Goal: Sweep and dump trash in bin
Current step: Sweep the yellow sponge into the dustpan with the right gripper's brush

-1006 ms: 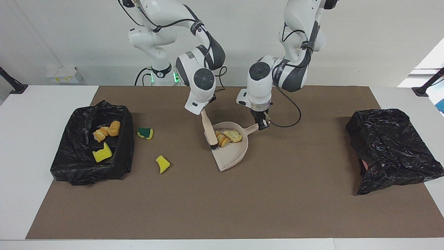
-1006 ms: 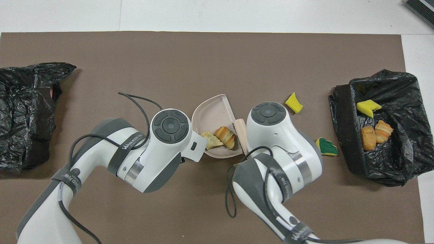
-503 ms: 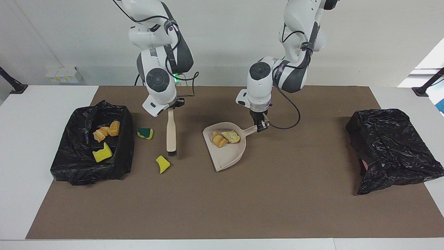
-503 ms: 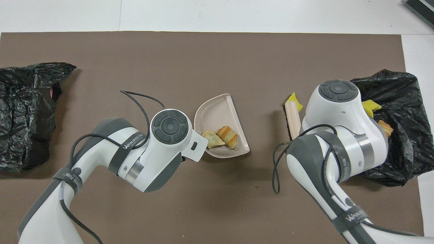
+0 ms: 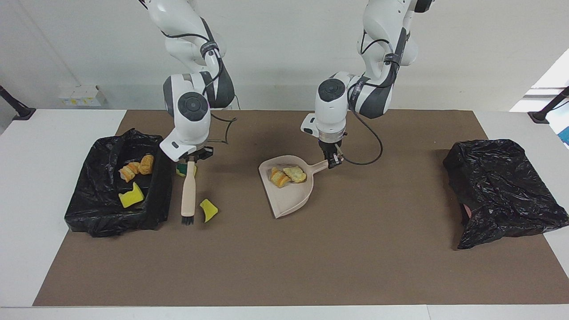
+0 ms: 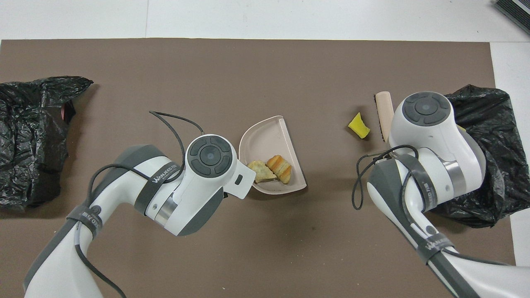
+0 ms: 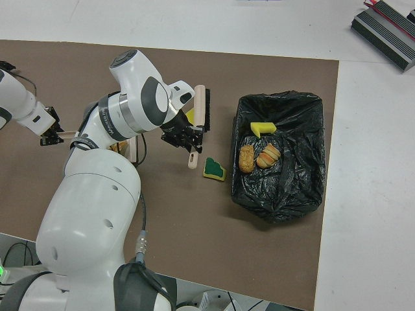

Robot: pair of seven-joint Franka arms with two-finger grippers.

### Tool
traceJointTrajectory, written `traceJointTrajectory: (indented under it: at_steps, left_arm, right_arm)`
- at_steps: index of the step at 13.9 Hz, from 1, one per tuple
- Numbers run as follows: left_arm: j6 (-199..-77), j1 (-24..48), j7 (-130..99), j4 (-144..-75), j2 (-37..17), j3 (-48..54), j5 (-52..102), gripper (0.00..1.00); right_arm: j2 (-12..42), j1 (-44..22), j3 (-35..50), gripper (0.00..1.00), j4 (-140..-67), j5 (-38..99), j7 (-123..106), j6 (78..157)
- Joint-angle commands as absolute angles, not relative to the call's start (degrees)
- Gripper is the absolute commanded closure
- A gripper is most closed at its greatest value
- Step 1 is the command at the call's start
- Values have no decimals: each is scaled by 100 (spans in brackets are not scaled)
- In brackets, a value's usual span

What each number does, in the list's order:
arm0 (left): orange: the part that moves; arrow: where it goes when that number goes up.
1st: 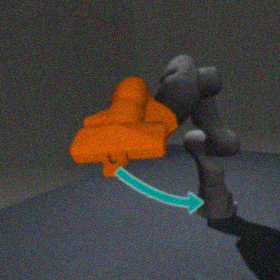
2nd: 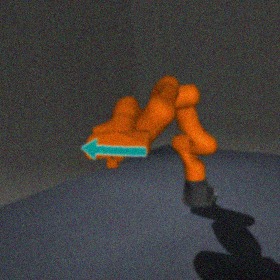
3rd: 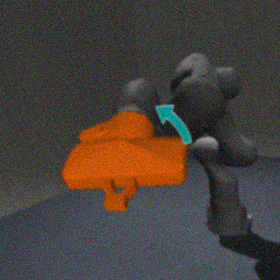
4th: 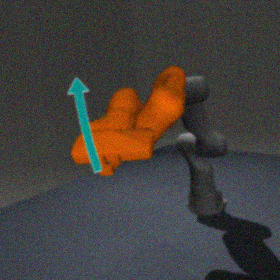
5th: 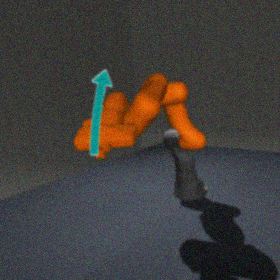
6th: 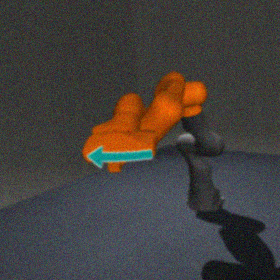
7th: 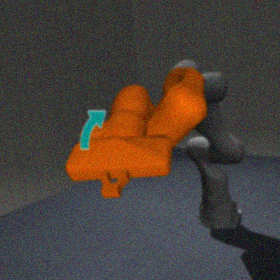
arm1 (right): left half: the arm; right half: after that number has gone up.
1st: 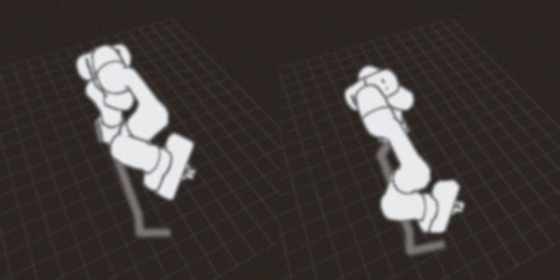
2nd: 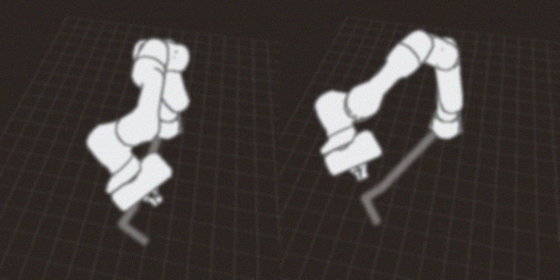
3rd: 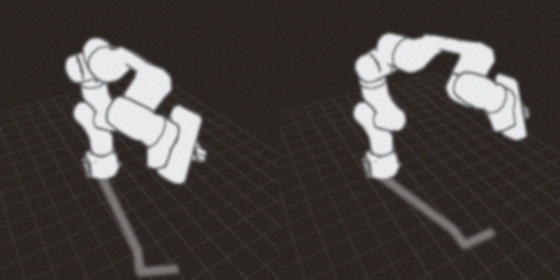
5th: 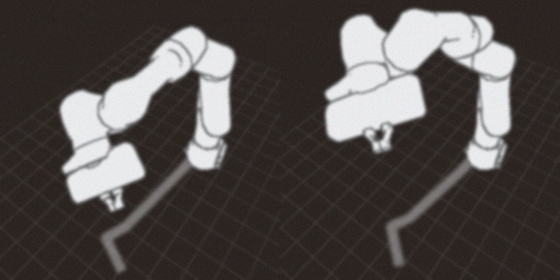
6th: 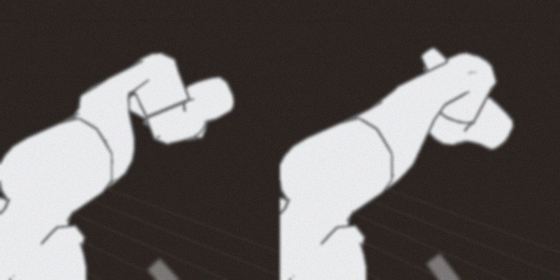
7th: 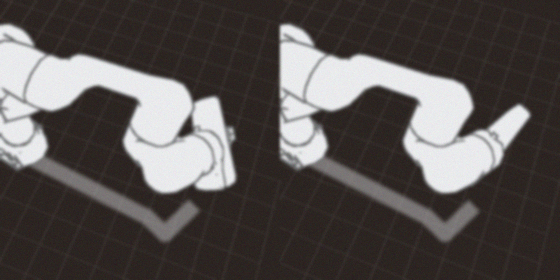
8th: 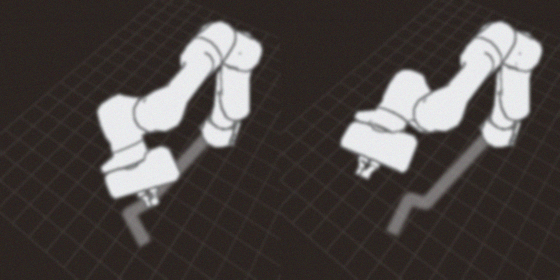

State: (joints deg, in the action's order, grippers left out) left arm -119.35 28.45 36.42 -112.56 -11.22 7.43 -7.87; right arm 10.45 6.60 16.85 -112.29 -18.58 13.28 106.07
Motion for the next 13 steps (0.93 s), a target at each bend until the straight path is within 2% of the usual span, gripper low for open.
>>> traceJointTrajectory:
  at_steps: [1, 4, 7, 10, 13]
  left_arm:
    - [-12023, 2944, 3700, -11285, -1090, 659, -773, 100]
    - [-11988, 2944, 3656, -11285, -1090, 659, -756, 100]
    - [-11761, 3067, 3621, -11250, -1072, 642, -756, 100]
    - [-11488, 3120, 3358, -11206, -1055, 650, -773, 100]
    - [-11426, 3190, 3252, -11294, -993, 650, -782, 100]
  right_arm:
    - [1476, 861, 1775, 100, -11048, -1961, 1134, 10767]
    - [1591, 652, 1846, 100, -11144, -1646, 1160, 10565]
    - [1530, 46, 1854, 100, -11127, -698, 1169, 10275]
    - [1538, -674, 1854, 100, -11136, 129, 1178, 10327]
    - [1495, -826, 1854, 100, -10960, 869, 1204, 10161]
